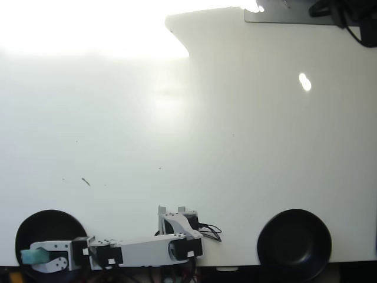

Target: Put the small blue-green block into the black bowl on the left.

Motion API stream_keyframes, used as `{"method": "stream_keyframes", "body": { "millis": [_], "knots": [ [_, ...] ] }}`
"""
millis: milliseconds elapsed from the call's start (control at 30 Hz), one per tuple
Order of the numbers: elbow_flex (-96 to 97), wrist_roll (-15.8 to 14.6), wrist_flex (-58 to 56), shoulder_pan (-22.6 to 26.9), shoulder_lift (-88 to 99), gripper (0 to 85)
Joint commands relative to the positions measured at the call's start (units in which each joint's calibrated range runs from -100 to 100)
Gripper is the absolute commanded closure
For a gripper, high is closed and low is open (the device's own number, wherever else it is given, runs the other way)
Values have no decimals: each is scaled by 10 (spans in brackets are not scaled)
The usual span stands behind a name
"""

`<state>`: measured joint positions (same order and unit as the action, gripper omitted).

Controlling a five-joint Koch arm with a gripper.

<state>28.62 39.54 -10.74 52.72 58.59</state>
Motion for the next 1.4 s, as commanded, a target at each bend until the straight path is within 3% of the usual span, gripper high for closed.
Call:
{"method": "stream_keyframes", "body": {
  "millis": [0, 267, 433, 500, 600, 700, 733, 800, 933, 1167, 1300, 1367],
  "knots": [
    [-9, 0, 38, 1, 30, 823],
    [3, -21, 74, -4, 41, 823],
    [-29, -19, -40, -3, 63, 823],
    [-31, -3, -54, -3, 67, 821],
    [-36, 17, -71, -5, 67, 735],
    [-35, 17, -71, -7, 68, 710],
    [-35, 17, -71, -9, 68, 655],
    [-35, 17, -72, -10, 69, 654],
    [-35, 16, -81, -10, 70, 536],
    [-36, 12, -87, -9, 73, 510],
    [-36, -13, -90, -17, 77, 510],
    [-43, -58, -89, -28, 77, 510]
  ]
}}
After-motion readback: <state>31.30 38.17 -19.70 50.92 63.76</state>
